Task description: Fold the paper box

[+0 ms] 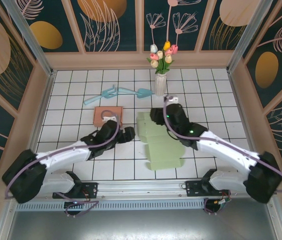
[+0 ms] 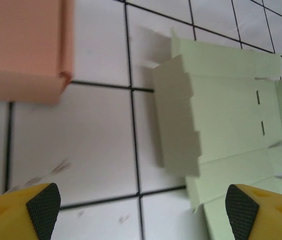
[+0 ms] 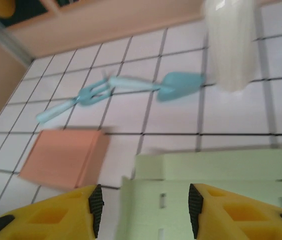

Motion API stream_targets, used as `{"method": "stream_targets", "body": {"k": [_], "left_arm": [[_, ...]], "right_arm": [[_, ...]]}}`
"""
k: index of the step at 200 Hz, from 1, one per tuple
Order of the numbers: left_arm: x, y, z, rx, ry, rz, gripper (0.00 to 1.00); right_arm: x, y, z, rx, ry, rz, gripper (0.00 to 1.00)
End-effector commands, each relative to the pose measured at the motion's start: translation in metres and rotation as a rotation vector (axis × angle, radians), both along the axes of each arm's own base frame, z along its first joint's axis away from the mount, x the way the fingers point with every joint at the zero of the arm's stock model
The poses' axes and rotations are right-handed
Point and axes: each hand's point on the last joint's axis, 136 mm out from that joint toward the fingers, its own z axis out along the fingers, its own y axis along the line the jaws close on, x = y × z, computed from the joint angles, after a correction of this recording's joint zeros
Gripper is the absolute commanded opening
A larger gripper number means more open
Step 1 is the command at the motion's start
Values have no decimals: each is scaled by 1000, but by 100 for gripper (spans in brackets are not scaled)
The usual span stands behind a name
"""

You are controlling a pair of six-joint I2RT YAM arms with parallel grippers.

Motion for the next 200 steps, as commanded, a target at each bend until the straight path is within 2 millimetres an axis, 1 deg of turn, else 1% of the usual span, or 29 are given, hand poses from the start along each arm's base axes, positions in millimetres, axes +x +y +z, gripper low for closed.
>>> {"method": "stream_targets", "body": {"k": [1,13,28,35,37,41,44,49,69,74,81,85,89,99,111,124,139,146,151,155,156,159,160,161,173,183,192,199,200], "left_arm": [[26,-26,7,30,-44,40,87],[33,-40,0,81,-35,36,86],[45,-48,-12,151,-18,56,86],[51,-49,-20,193,-7,76,86],[53,-48,-19,202,-8,83,85],[53,-43,-33,256,14,91,85],[59,-46,-32,266,10,100,85],[62,-46,-36,294,15,110,84],[67,-48,-51,343,32,117,77],[68,-47,-52,347,32,124,73],[69,-45,-53,354,28,137,71],[70,-44,-52,356,24,142,66],[71,-43,-52,360,19,148,60],[72,-41,-49,371,8,156,40],[74,-42,-43,366,-10,148,17],[75,-48,-31,331,-45,116,0],[77,-50,-12,293,-105,100,0],[78,-49,-1,284,-141,94,0],[79,-49,7,279,-172,88,0],[80,-48,8,287,-190,83,0],[81,-49,14,277,-205,84,0],[82,-49,26,265,-234,83,0],[79,-45,20,282,-227,76,0],[80,-47,24,273,-240,77,0],[78,-47,43,261,-349,37,0],[69,-49,59,257,-470,-28,0],[63,-43,71,248,-557,-36,0],[58,-38,79,232,-613,-41,0],[55,-35,73,247,-607,-52,0]], "right_arm": [[-11,-43,-37,-143,32,-34,51],[-14,-54,-41,-116,12,-46,53],[-18,-63,-45,-86,-14,-51,54],[-18,-65,-46,-77,-18,-50,54],[-18,-65,-46,-74,-19,-48,54],[-18,-65,-48,-73,-17,-46,54],[-19,-65,-48,-72,-15,-44,54],[-19,-65,-49,-74,-12,-41,54],[-19,-63,-51,-78,-8,-26,54],[-19,-63,-51,-80,-10,-25,54],[-19,-62,-50,-83,-11,-22,54],[-19,-62,-50,-83,-13,-21,54],[-19,-62,-50,-86,-12,-20,54],[-19,-61,-47,-82,-14,-12,54],[-19,-57,-43,-81,-14,7,54],[-17,-55,-33,-89,-26,17,54],[-11,-54,-17,-112,-42,11,55],[-9,-50,-8,-133,-57,39,56],[-10,-43,-2,-152,-71,89,56],[-12,-35,2,-174,-84,150,56],[-13,-33,2,-182,-88,170,57],[-14,-27,5,-199,-99,217,58],[-15,-25,7,-203,-104,232,58],[-16,-23,8,-210,-110,252,58],[-24,-5,20,-279,-163,412,58],[-30,3,27,-358,-207,521,57],[-34,5,29,-451,-248,612,55],[-36,4,28,-528,-270,664,54],[-36,4,28,-542,-276,671,54]]}}
